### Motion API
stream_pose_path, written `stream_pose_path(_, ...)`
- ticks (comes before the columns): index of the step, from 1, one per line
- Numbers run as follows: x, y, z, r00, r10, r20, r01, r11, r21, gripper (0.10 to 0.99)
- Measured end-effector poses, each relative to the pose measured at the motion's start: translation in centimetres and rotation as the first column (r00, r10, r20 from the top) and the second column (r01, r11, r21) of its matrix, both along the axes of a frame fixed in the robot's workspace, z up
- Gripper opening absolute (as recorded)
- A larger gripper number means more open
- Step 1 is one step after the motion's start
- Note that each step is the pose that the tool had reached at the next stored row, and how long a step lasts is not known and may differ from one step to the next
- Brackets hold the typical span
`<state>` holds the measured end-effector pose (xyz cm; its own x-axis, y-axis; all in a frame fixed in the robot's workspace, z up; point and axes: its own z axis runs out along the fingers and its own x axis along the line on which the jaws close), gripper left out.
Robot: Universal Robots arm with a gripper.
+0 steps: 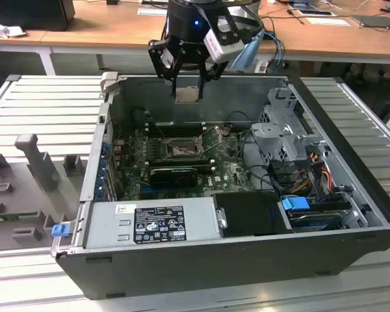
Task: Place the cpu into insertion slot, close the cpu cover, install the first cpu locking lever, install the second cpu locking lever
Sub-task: 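Place the cpu into insertion slot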
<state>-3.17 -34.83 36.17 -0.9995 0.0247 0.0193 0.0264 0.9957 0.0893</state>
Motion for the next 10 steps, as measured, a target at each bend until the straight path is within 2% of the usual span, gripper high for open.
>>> stream_pose_path(6, 0.0, 0.0, -0.01, 0.9979, -0.065, 0.0, 0.065, 0.9979, 0.0, 0.525)
stream_pose_path(10, 0.03, 0.0, -0.01, 0.9961, -0.088, 0.0, 0.088, 0.9961, 0.0, 0.525)
